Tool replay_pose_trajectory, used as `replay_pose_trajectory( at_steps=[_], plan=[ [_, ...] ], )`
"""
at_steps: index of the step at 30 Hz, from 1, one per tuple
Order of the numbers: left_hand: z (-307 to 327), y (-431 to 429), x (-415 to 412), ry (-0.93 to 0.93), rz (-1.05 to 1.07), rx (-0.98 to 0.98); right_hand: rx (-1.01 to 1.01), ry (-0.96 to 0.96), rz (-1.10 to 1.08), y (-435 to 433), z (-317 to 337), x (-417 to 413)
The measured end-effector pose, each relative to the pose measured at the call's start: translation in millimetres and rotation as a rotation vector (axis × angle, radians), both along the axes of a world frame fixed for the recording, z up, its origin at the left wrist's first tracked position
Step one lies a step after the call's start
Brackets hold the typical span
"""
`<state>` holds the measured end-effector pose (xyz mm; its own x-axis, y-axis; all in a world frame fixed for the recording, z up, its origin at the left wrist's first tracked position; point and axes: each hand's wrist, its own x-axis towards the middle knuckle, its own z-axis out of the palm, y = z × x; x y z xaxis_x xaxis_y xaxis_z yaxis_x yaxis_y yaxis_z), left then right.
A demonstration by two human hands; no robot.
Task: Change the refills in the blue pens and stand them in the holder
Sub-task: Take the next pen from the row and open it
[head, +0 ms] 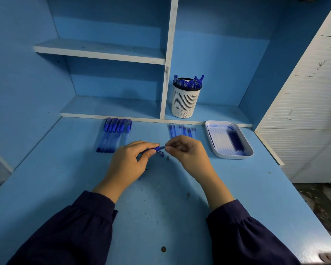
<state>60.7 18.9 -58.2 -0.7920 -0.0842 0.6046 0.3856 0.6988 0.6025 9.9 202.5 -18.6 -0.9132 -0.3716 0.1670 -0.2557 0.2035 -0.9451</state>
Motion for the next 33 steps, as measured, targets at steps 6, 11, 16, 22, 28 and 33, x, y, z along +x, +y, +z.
replay_pose_trajectory(
  at_steps=[6, 11, 16, 22, 28, 33],
  plan=[
    [0, 0, -1, 0.078, 0.028, 0.016, -0.308, 0.020, -0.168, 7, 5, -5],
    [4, 9, -3, 0.138, 0.057, 0.014, -0.501, 0.130, -0.320, 3, 11, -2],
    [4, 13, -4, 0.132, 0.047, 0.078, -0.548, 0.085, -0.358, -5, 15, -8],
    [1, 9, -6, 0.120, 0.070, 0.075, -0.688, -0.049, -0.330, -4, 27, -55],
    [5, 9, -19, 0.184, 0.116, 0.029, 0.059, -0.051, -0.050, -20, 19, -99],
    [3, 4, -26, 0.195, 0.113, 0.021, 0.426, 0.102, -0.020, -37, 13, -119]
  ],
)
